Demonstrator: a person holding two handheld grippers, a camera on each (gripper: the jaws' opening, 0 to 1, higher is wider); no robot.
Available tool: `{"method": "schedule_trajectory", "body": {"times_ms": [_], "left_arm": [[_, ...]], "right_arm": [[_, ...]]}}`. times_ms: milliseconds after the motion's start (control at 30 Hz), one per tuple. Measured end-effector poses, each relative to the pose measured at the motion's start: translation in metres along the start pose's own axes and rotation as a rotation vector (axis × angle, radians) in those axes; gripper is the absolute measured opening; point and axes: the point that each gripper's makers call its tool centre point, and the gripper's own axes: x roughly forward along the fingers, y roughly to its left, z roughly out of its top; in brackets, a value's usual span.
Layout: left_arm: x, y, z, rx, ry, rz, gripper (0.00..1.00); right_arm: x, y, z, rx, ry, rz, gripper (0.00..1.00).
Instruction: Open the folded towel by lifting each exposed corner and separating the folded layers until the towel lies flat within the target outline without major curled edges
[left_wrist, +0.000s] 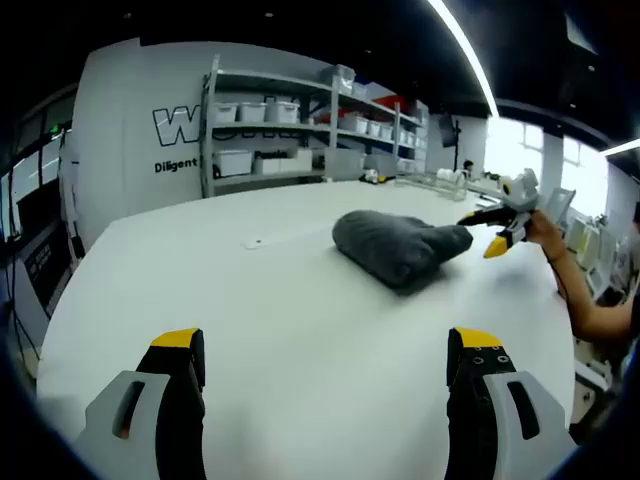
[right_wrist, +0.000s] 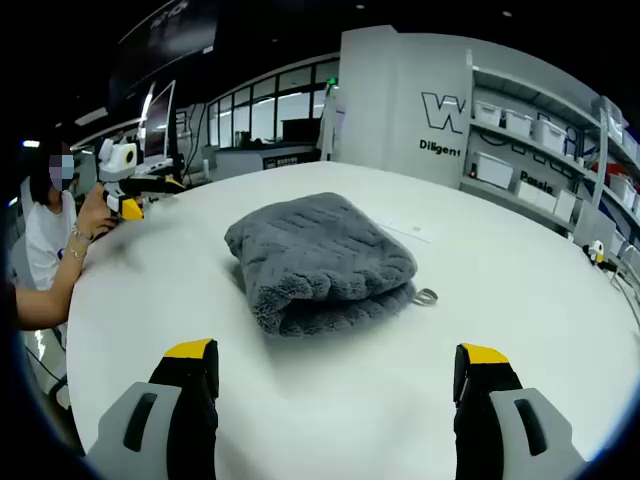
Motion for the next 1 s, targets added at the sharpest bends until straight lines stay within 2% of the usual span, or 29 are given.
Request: {"method": "schedule_trajectory", "body": {"times_ms": [67, 167, 233, 400, 533, 633, 733, 1000], "left_arm": [[0.007, -0.013, 0.011, 0.010, -0.020, -0.024, 0.99], [0.015, -0.029, 0.024, 0.047, -0.016, -0.043, 0.99], [0.023, -0.049, 0.033, 0.066, -0.017, -0.086, 0.99], [0.045, -0.074, 0.049, 0.137, 0.006, -0.097, 0.99], [0.062, -0.093, 0.054, 0.181, 0.035, -0.116, 0.99], [0.068, -0.099, 0.057, 0.195, 0.041, -0.120, 0.98], [0.084, -0.109, 0.060, 0.233, 0.062, -0.123, 0.96], [0.107, -0.132, 0.053, 0.292, 0.107, -0.157, 0.91]], "right_arm": [[-0.001, 0.001, 0.001, -0.010, -0.001, -0.002, 1.00], [-0.005, 0.003, 0.005, -0.015, -0.016, 0.008, 1.00], [-0.007, 0.004, 0.009, -0.013, -0.032, 0.013, 1.00], [-0.009, 0.004, 0.012, -0.017, -0.047, 0.020, 1.00], [-0.011, 0.007, 0.011, -0.037, -0.036, 0.031, 1.00], [-0.011, 0.007, 0.012, -0.043, -0.039, 0.033, 1.00], [-0.012, 0.009, 0.011, -0.050, -0.033, 0.039, 1.00], [-0.012, 0.008, 0.010, -0.056, -0.022, 0.040, 1.00]]}}
